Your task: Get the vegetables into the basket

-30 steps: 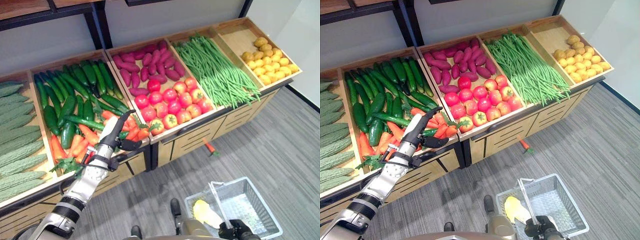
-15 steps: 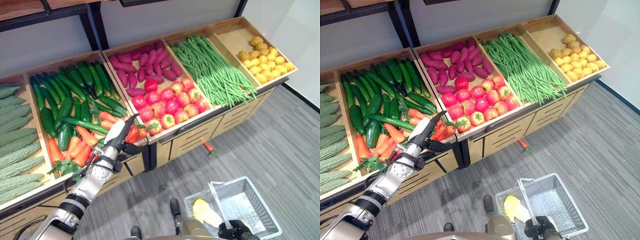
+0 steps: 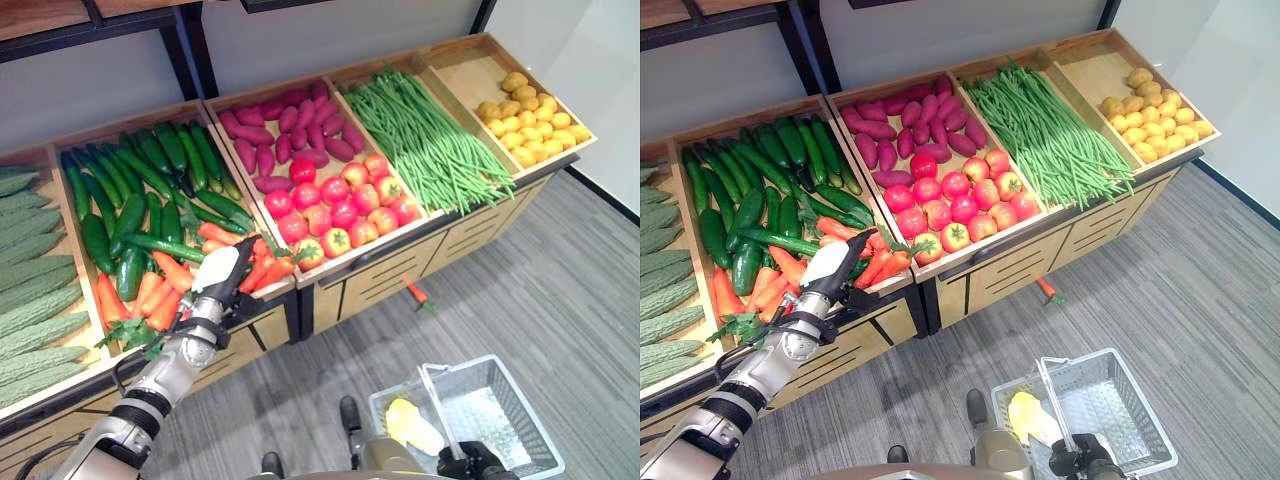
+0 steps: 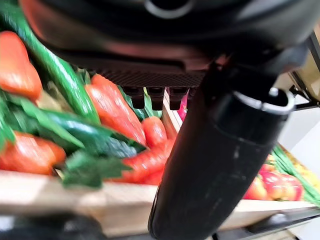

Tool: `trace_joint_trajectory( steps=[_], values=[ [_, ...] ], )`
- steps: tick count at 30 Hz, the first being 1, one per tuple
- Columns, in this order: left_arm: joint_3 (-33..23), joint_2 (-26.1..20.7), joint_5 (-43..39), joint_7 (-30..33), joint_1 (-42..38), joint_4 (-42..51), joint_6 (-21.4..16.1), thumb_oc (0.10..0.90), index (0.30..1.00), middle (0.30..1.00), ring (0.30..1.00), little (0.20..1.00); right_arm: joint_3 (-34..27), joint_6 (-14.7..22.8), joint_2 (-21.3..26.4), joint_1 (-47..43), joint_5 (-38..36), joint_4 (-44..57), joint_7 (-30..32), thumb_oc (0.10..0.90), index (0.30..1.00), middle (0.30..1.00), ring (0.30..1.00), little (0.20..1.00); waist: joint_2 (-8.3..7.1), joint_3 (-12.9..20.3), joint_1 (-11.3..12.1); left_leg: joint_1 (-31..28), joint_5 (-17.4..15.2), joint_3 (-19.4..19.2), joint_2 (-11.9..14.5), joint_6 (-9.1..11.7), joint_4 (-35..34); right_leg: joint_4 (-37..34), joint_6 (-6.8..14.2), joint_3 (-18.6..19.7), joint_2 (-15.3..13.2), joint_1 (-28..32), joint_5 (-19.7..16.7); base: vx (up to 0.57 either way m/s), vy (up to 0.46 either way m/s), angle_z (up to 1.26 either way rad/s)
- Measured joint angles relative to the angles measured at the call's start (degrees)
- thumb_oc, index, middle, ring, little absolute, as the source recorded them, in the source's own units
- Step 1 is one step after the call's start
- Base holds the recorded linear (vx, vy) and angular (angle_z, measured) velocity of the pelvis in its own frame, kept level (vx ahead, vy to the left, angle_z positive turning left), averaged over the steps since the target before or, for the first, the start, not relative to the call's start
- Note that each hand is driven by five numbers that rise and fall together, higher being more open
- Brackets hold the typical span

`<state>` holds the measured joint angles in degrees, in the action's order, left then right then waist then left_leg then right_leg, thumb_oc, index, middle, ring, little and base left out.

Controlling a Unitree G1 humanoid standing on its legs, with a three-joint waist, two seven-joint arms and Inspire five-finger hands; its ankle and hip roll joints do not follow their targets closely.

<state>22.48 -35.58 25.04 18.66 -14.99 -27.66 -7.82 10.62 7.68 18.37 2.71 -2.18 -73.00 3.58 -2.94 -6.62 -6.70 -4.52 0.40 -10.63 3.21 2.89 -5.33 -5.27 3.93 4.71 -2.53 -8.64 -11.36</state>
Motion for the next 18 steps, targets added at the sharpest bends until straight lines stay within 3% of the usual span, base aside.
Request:
trace_joint_trajectory(
  steps=[18],
  values=[
    [2.7,-0.6,1.4,4.5,-5.2,-3.9,-1.4,0.9,1.0,1.0,1.0,1.0,1.2,0.5,0.0,-1.7,-0.5,-1.0,0.9,0.4,0.3,0.3,0.3,0.3,-0.64,-0.4,1.4,3.8,0.8,0.3,-0.4,0.1,0.0,0.0,-0.1,0.0,-0.4,-3.8,-0.3,-0.01,0.002,0.0]
  ],
)
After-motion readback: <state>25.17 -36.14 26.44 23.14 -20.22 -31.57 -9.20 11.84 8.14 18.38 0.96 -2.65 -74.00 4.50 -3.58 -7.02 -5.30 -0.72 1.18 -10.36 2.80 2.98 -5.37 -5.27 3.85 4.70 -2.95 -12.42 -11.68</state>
